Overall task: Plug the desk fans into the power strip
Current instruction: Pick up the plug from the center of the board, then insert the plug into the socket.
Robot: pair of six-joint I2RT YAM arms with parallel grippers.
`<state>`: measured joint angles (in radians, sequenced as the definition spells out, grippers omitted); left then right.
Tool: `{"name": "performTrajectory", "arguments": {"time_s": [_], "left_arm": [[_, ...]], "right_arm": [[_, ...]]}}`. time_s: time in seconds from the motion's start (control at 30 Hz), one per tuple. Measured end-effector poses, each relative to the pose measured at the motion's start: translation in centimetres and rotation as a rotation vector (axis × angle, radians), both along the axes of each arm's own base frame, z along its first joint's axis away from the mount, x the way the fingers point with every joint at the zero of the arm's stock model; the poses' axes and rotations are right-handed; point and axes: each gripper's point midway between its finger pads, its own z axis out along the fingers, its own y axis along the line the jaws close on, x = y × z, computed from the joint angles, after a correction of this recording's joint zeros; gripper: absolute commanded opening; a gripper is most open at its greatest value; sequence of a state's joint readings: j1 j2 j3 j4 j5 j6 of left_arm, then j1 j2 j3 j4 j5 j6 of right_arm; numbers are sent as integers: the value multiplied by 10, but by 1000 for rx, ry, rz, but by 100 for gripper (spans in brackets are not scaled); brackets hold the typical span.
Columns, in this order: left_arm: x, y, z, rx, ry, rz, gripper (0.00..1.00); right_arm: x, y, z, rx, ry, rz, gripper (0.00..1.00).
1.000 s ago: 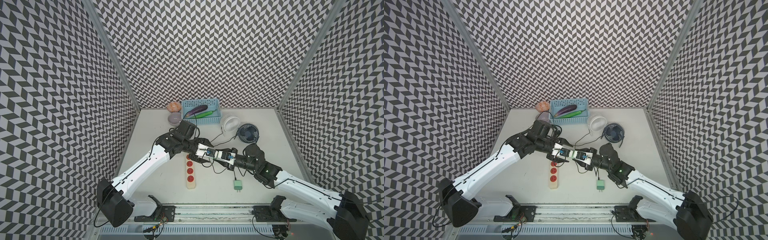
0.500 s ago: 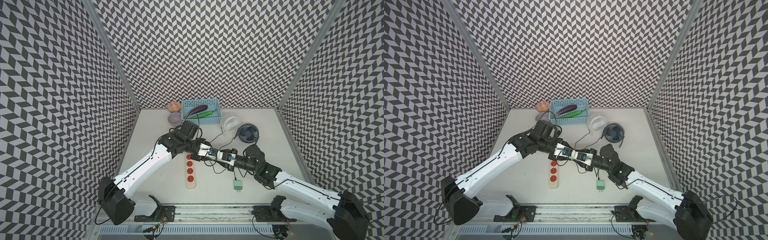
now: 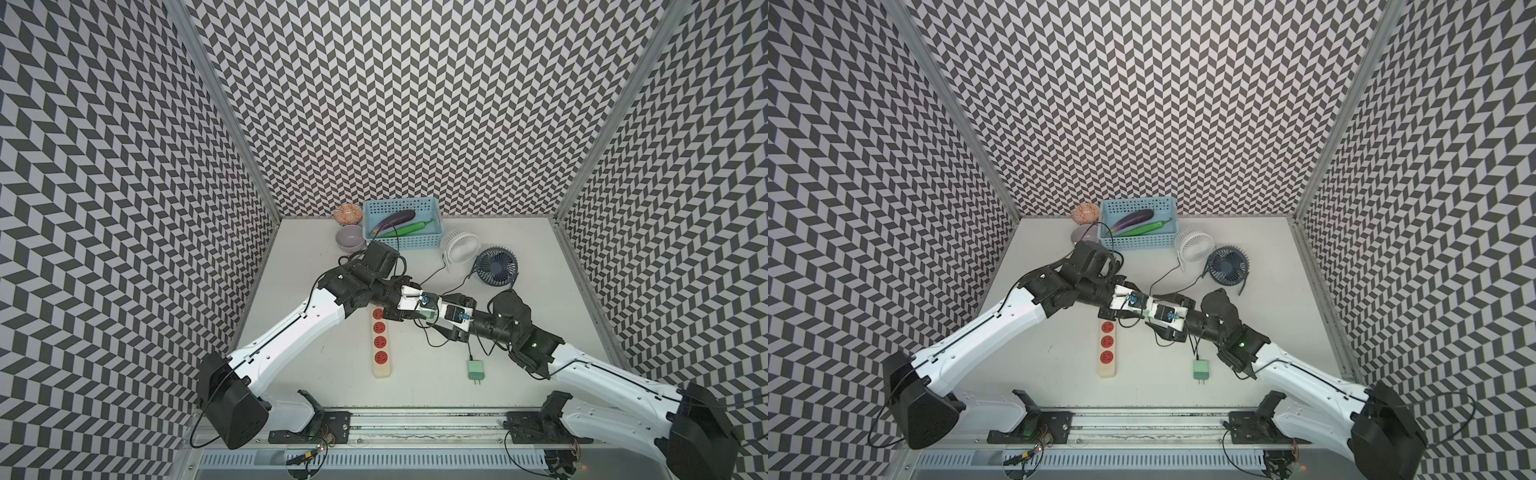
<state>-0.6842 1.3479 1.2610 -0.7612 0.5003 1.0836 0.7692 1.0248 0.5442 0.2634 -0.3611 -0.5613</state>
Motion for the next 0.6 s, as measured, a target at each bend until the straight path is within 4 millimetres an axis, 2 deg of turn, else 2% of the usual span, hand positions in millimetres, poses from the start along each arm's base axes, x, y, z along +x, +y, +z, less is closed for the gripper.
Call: {"name": "performTrajectory", "arguments": {"time_s": [0.2,0.3,0.4,0.6], "left_arm": [[22,18,-4,40,-27,94,3],[31,26,-7,62,-38,133,3],[33,30,-11,80,-43,144,3],[33,41,-31,162,-32,162,0]], "right_arm": [[-4,-16,14,33,-52,-43,100],[-1,-33,16,42,-66,-93,100],[7,-52,18,53,-68,-157,100],[21,-91,17,106,-62,-303,99]]}}
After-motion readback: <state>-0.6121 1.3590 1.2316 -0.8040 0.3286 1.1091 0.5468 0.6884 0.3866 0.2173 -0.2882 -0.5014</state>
